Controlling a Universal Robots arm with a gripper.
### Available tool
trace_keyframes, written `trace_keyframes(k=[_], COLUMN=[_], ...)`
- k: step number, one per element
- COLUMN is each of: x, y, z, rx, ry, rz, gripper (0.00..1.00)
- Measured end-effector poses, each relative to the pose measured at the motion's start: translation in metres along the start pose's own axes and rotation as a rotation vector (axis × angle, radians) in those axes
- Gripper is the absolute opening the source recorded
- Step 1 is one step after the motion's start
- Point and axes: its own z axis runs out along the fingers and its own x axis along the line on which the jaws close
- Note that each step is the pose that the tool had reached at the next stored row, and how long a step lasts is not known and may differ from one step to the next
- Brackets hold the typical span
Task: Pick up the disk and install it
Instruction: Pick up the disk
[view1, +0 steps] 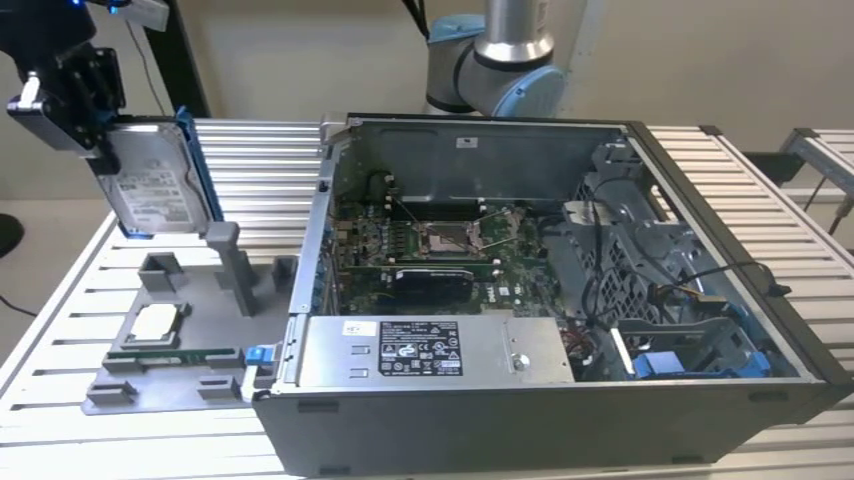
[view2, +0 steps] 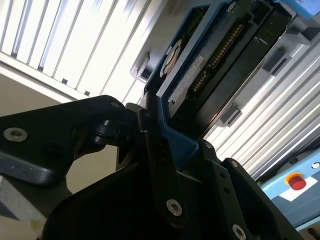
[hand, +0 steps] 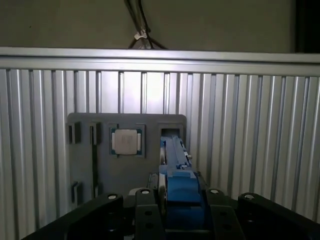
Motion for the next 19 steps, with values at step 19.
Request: trace_keyframes(k=[19], x=[0.0014], y=[-0.0013], z=[-0.0864], rx=[0.0], ry=[0.0], rz=[0.0], gripper=[0.0])
